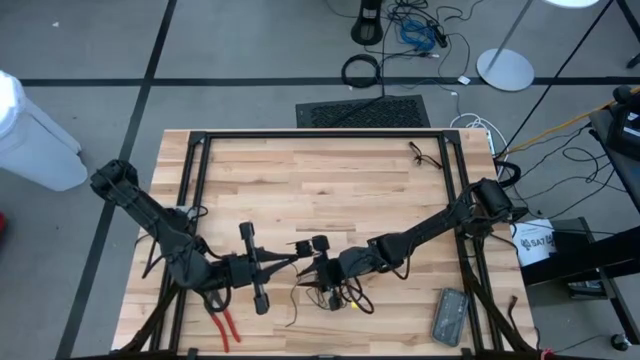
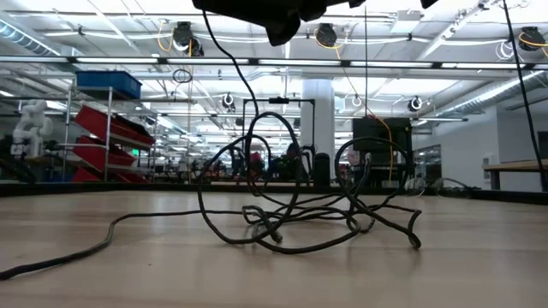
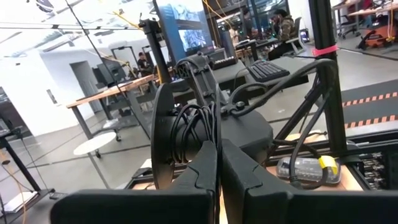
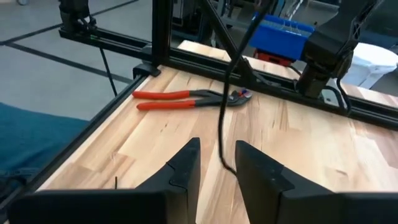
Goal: Coil cords
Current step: Coil the black wire onto the black spool
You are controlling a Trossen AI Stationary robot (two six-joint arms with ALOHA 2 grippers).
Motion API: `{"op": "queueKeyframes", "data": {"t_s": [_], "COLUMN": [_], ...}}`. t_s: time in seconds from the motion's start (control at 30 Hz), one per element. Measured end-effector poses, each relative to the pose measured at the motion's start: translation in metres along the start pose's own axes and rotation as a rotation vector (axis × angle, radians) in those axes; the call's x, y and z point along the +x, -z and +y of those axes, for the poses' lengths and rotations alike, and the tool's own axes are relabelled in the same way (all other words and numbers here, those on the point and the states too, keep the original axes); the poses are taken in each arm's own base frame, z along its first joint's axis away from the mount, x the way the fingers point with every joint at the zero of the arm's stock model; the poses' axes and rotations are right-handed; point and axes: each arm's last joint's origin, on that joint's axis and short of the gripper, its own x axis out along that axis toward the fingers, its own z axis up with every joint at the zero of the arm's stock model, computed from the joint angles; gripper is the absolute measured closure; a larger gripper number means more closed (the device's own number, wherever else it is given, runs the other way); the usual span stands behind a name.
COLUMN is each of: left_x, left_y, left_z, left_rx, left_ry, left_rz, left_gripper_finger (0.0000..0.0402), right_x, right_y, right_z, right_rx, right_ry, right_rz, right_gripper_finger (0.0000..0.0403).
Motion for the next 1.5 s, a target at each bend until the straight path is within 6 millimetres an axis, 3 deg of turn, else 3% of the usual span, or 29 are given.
{"op": "queueKeyframes", "data": {"t_s": [0.33, 0.6, 0.83, 1.1, 1.33, 1.5], "left_x": [-0.001, -0.011, -0.017, -0.015, -0.012, -0.013], "left_y": [0.0, -0.003, -0.003, 0.004, 0.008, 0.012], "left_z": [-0.001, -0.009, -0.018, -0.018, -0.015, -0.015], "left_rx": [0.004, 0.046, 0.113, 0.164, 0.196, 0.226], "left_ry": [0.004, 0.046, 0.188, 0.2, 0.112, 0.109], "left_rz": [0.002, -0.01, -0.051, -0.007, 0.052, 0.08], "left_gripper_finger": [0.0393, 0.0393, 0.0393, 0.0393, 0.0393, 0.0393], "right_x": [-0.004, -0.029, -0.054, -0.082, -0.089, -0.093], "right_y": [0.001, -0.012, -0.028, -0.046, -0.045, -0.055], "right_z": [-0.001, -0.002, 0.005, 0.018, 0.027, 0.026], "right_rx": [0.0, 0.006, 0.0, -0.002, -0.023, -0.012], "right_ry": [-0.001, 0.042, 0.085, 0.083, 0.082, 0.134], "right_rz": [0.05, 0.149, 0.178, 0.156, 0.201, 0.248], "right_gripper_finger": [0.0397, 0.0401, 0.0402, 0.0403, 0.0403, 0.0403]}}
